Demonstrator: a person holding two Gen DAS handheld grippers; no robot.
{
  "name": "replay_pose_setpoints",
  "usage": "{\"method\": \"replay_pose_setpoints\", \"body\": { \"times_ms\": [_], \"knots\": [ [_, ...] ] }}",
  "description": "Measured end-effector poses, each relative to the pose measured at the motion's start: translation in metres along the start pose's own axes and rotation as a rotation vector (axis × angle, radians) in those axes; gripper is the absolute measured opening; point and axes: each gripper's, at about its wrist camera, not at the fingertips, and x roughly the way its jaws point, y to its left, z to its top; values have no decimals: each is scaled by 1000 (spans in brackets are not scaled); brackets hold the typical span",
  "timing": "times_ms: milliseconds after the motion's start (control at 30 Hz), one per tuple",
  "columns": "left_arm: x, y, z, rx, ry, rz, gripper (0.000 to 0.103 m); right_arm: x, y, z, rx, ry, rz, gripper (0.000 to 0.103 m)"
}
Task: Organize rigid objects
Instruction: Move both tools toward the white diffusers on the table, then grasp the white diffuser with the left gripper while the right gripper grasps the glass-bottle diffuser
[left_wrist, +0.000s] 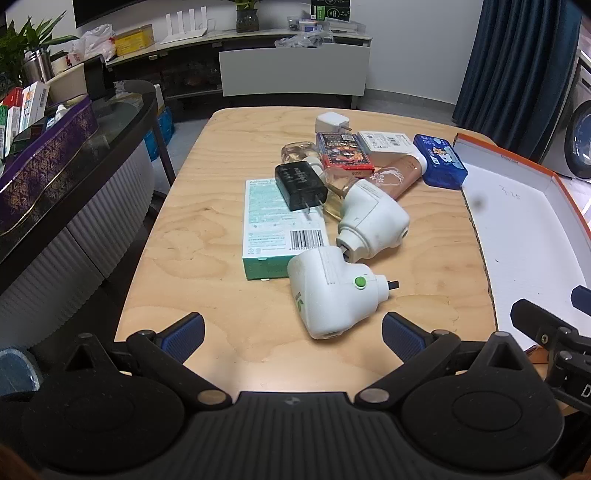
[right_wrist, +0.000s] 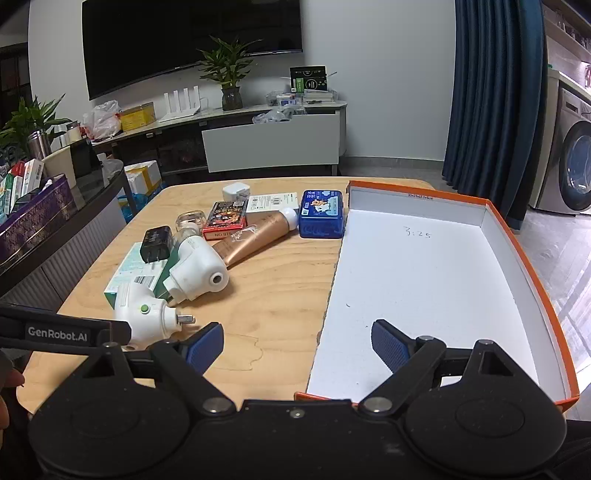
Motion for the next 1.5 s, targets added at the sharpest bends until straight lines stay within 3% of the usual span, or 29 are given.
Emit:
{"method": "replay_pose_setpoints", "body": {
  "times_ms": [900,1100,1333,1367,1433,1467,1500],
  "knots": [
    [16,-7,0,6,27,-5,103,6,-3,-4,-4,38,-4,102],
    [28,-11,4,13,34,-6,103,10,-3,-3,-10,91,-12,102],
    [52,-19,10,38,19,2,103,12,-5,-2,2,69,-8,102],
    [56,-19,9,45,16,-1,102,13,-6,-1,2,59,-9,102],
    [62,-18,8,54,19,-34,84,13,-6,-1,-2,52,-13,102],
    [61,-18,6,64,0,-41,84,13,-7,0,-1,58,-12,102],
    [61,-19,5,77,-15,-50,76,13,-7,1,-1,62,-13,102]
  ]
}}
